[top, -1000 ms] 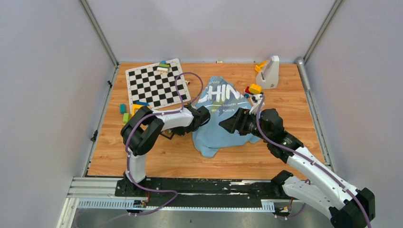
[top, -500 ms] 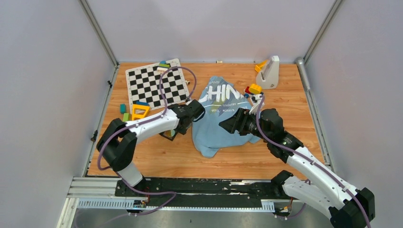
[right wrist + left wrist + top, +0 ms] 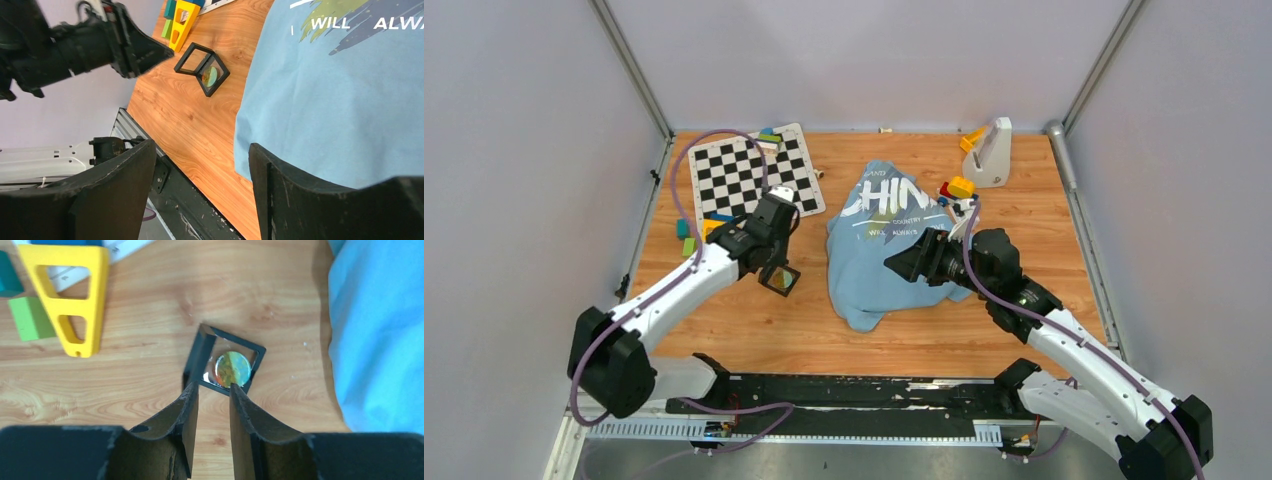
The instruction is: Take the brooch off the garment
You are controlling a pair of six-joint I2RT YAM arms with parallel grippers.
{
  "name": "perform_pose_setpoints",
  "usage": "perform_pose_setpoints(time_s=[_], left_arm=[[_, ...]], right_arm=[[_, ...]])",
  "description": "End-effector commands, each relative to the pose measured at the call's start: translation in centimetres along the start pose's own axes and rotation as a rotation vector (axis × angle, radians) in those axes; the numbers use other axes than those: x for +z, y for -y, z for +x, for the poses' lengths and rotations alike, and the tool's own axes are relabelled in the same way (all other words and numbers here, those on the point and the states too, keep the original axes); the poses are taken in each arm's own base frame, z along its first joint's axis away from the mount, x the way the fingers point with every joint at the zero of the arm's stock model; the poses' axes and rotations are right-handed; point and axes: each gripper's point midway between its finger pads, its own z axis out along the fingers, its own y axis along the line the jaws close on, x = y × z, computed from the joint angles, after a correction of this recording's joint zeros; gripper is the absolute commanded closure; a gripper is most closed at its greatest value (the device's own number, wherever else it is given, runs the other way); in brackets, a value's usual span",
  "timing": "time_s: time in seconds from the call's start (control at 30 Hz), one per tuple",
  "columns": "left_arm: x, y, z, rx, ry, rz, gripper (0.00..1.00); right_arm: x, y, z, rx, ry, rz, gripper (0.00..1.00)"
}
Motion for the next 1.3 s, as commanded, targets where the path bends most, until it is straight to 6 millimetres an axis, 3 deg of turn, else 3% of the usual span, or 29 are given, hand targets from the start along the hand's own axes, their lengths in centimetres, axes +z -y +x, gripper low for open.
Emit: perform_pose_setpoints(time_s=[0.0,0.1,0.47,1.0,1.27], left_arm=[[-1.9,-1.4,-3.5,-0.141,0.152,0.022,0.63],[-1.3,-2.5,-3.6,-0.171,0.145,0.003,0.63],[2.4,-3.5,-2.5,-0.220,0.041,0.011,0.69],[5.2,-0.8,1.1,-0.231,-0.077,0.119,0.76],[5.1,0.2,2.1,-0.238,-0.089,0.175,0.79]], right_arm=[[-0.4,-1.1,-1.0,-0.009,0.032,-0.039,0.32],[-0.4,-1.2,-1.0,-0.007,0.028,-0.040,0.32],[-0.7,-1.3,-1.1,-0.015,0.031,-0.039,0.32],[-0.9,-1.1,-1.0,-0.009,0.038,-0.038,0.32],[-0.9,-1.0,-1.0,-0.006,0.034,-0.035,0.32]])
